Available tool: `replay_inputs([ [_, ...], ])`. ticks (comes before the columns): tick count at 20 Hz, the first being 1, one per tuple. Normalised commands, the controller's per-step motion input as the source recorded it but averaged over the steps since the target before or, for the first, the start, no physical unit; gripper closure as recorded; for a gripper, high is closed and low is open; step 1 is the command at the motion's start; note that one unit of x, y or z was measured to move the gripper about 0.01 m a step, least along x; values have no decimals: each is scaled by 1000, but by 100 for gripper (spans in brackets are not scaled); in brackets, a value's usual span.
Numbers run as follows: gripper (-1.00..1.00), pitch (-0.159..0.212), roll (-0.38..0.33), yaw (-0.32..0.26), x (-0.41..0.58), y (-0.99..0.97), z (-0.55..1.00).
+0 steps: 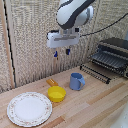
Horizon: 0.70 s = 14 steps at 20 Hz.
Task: Kindly employ your clamp to softly take hold of the bread. Delicately rest it on the oven pan, verifying that it is even on the surface. Using your clamp and attentiveness, smoothly glide the pan into the oven and along the appropriate brackets, securing it in position.
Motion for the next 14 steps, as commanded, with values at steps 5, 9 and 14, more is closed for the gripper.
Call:
replay_inputs([
  [5, -100, 33, 0, 0, 571, 1, -253],
  [9, -100, 0, -9, 33, 500, 5, -271],
  [14, -100, 43, -25, 15, 363, 35, -252],
])
